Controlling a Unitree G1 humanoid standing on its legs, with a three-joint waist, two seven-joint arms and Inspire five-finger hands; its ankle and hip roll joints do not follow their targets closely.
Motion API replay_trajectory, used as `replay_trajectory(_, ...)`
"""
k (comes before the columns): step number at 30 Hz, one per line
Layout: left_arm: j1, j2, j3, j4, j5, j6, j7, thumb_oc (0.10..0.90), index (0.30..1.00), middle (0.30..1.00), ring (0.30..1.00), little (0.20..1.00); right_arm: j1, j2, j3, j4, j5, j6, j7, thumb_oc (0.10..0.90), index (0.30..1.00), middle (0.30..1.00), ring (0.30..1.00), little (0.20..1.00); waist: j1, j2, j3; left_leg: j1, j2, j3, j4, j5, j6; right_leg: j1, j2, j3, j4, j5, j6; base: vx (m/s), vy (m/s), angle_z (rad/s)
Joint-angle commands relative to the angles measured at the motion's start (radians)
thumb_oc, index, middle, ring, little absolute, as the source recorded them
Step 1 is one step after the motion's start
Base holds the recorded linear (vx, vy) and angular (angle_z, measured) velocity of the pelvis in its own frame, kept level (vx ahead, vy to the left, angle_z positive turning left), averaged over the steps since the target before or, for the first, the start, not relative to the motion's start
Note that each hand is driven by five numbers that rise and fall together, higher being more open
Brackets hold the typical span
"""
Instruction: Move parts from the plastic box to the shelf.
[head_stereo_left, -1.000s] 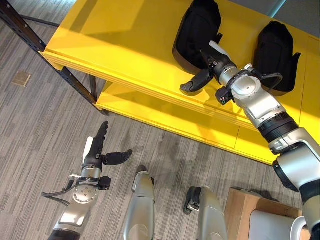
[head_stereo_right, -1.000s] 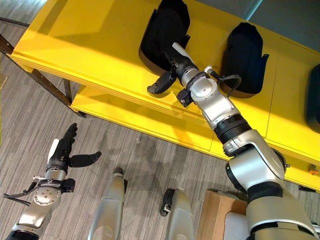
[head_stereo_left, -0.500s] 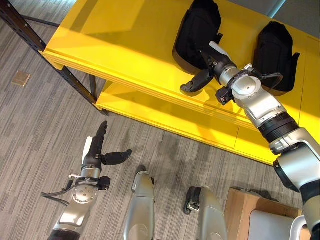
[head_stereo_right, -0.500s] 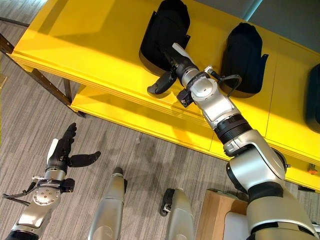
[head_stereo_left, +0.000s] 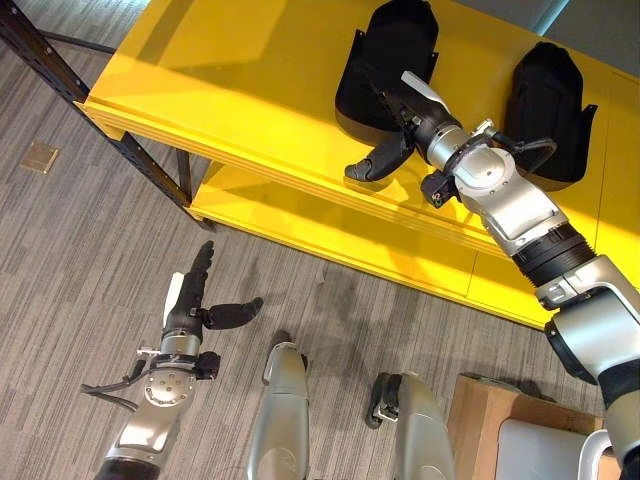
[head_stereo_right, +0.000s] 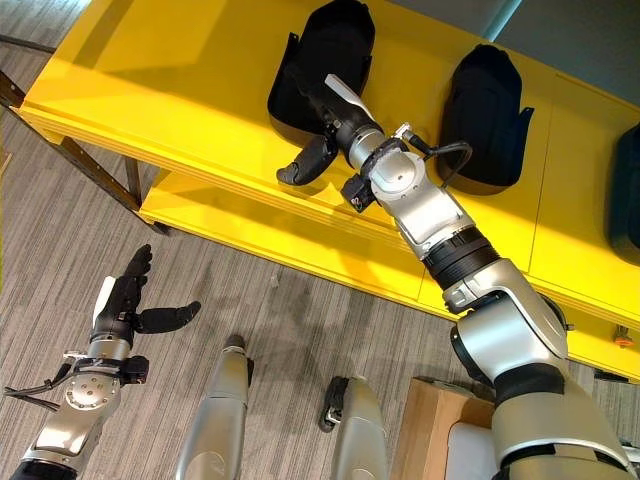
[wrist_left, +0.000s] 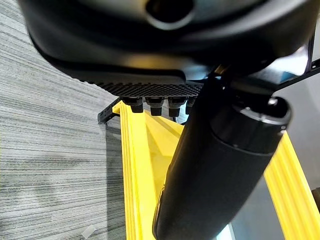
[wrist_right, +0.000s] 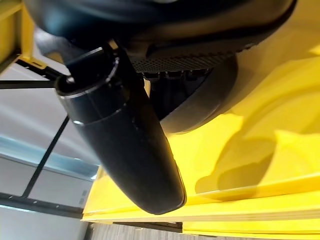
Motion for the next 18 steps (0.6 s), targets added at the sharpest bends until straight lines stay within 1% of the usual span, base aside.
replay_trajectory(1, -0.010, 0.073, 0.075, -0.095, -0.009, -0.067, 0.016, 0.900, 1.000, 1.000, 1.000, 1.000, -0.131, -0.048, 0.001, -0.064, -0.013, -0.080, -0.025, 0.900, 1.000, 1.000, 1.000, 1.000, 0.004, -0.013, -0.033, 0.011, 0.037, -0.046, 0.004, -0.019, 0.052, 0.100, -0.045, 0.025, -0.127, 0.095, 0.027, 0.00, 0.000, 0.00)
replay_trajectory(7, -0.014, 0.072, 0.069, -0.089, -0.014, -0.067, 0.015, 0.900, 1.000, 1.000, 1.000, 1.000, -0.157, -0.093, 0.003, -0.098, -0.023, -0.081, -0.034, 0.900, 1.000, 1.000, 1.000, 1.000, -0.002, -0.022, -0.042, 0.013, 0.039, -0.046, 0.006, -0.023, 0.051, 0.104, -0.043, 0.025, -0.128, 0.093, 0.025, 0.00, 0.000, 0.00)
replay_trajectory(9, -0.014, 0.075, 0.072, -0.089, -0.014, -0.067, 0.013, 0.900, 1.000, 1.000, 1.000, 1.000, -0.164, -0.107, 0.003, -0.111, -0.022, -0.082, -0.034, 0.900, 1.000, 1.000, 1.000, 1.000, -0.005, -0.025, -0.047, 0.011, 0.041, -0.045, -0.002, -0.015, 0.051, 0.104, -0.041, 0.024, -0.135, 0.099, 0.024, 0.00, 0.000, 0.00)
replay_trajectory(10, -0.013, 0.075, 0.071, -0.089, -0.014, -0.067, 0.013, 0.900, 1.000, 1.000, 1.000, 1.000, -0.167, -0.112, 0.006, -0.117, -0.025, -0.082, -0.034, 0.900, 1.000, 1.000, 1.000, 1.000, -0.005, -0.027, -0.047, 0.015, 0.042, -0.045, 0.003, -0.023, 0.050, 0.108, -0.041, 0.025, -0.133, 0.094, 0.025, 0.00, 0.000, 0.00)
replay_trajectory(12, -0.014, 0.075, 0.072, -0.089, -0.014, -0.067, 0.013, 0.900, 1.000, 1.000, 1.000, 1.000, -0.171, -0.117, 0.006, -0.123, -0.027, -0.081, -0.033, 0.900, 1.000, 1.000, 1.000, 1.000, -0.007, -0.028, -0.049, 0.015, 0.043, -0.045, -0.004, -0.014, 0.049, 0.107, -0.041, 0.024, -0.138, 0.101, 0.025, 0.00, 0.000, 0.00)
replay_trajectory(14, -0.017, 0.074, 0.073, -0.087, -0.016, -0.066, 0.013, 0.900, 1.000, 1.000, 1.000, 1.000, -0.176, -0.127, 0.001, -0.127, -0.029, -0.084, -0.036, 0.900, 1.000, 1.000, 1.000, 1.000, -0.007, -0.030, -0.051, 0.021, 0.045, -0.044, 0.000, -0.021, 0.048, 0.112, -0.040, 0.026, -0.134, 0.096, 0.025, 0.00, 0.000, 0.00)
replay_trajectory(18, -0.021, 0.076, 0.070, -0.085, -0.017, -0.065, 0.012, 0.900, 1.000, 1.000, 1.000, 1.000, -0.172, -0.141, -0.007, -0.145, -0.028, -0.086, -0.040, 0.900, 1.000, 1.000, 1.000, 1.000, -0.011, -0.032, -0.056, 0.024, 0.044, -0.044, -0.006, -0.014, 0.048, 0.113, -0.040, 0.026, -0.140, 0.103, 0.024, 0.00, 0.000, 0.00)
